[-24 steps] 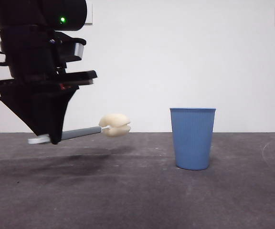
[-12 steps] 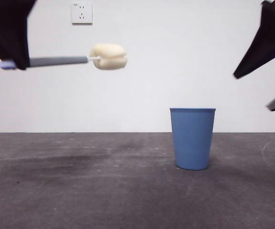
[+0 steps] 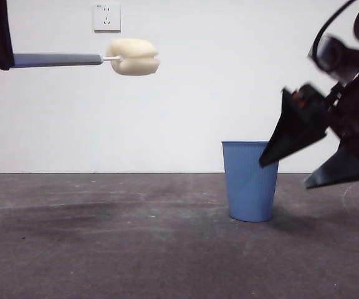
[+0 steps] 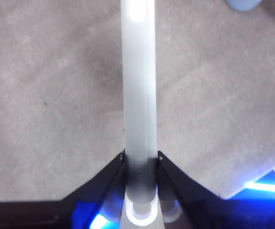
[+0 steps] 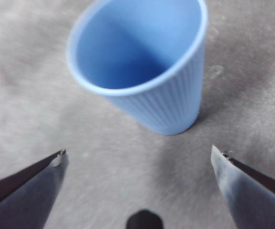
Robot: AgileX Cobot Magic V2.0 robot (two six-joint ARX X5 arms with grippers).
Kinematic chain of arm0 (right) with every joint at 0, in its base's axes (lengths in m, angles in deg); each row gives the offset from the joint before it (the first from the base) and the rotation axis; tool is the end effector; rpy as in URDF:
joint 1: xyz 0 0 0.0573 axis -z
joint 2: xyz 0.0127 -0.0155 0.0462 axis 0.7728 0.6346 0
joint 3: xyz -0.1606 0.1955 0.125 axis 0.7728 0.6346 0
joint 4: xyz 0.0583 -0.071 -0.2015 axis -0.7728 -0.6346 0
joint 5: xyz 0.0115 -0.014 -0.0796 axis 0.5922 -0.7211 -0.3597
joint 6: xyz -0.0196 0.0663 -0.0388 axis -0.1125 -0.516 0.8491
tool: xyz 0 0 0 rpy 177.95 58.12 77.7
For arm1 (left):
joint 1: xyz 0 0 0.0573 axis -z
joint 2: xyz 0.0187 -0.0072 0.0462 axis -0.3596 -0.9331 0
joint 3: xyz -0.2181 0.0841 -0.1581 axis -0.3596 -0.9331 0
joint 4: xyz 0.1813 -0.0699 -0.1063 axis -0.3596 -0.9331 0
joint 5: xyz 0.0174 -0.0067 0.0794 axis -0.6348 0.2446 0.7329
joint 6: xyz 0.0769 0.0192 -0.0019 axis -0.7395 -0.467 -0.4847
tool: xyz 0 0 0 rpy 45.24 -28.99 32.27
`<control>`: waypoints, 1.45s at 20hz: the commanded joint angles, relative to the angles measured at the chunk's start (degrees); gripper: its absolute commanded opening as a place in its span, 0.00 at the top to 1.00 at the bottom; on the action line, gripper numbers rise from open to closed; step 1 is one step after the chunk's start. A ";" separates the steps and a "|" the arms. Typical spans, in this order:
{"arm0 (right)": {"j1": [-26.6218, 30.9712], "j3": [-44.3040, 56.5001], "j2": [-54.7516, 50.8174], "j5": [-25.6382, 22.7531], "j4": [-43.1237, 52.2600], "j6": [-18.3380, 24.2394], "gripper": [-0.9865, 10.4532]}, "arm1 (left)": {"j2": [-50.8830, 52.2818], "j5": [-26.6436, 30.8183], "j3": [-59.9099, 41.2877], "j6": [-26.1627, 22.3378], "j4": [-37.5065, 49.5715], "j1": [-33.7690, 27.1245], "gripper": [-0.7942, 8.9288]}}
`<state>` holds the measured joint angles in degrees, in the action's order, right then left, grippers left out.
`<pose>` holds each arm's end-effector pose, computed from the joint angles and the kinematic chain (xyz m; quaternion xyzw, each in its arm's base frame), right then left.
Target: Pick up the cup brush,pick up the cup,insert the brush into the cup,clean the cup,put the cup brush back,put the cup back to the fixed position on the table
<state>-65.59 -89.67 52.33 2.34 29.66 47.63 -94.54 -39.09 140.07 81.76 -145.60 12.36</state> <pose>0.2339 0.0929 0.1883 0.0190 0.3656 0.3391 0.8666 0.1408 -0.0855 0.3020 0.1338 0.4575 -0.1985 0.8564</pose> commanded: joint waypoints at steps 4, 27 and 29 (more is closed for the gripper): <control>-1.33 0.74 6.84 -0.70 10.58 1.09 0.47 | 0.22 -0.44 -0.24 -0.70 -0.55 -0.13 0.93; -4.33 0.74 23.69 -4.50 35.98 -0.68 0.81 | 0.22 -1.25 -0.24 -0.09 -0.26 -0.13 0.93; -4.33 0.74 23.69 -4.46 35.95 -0.68 0.84 | 0.22 -1.25 -0.24 -0.09 -0.28 -0.13 0.93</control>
<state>-69.76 -89.57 75.65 -2.18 65.09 47.35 -94.54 -40.47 140.07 81.79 -146.19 12.36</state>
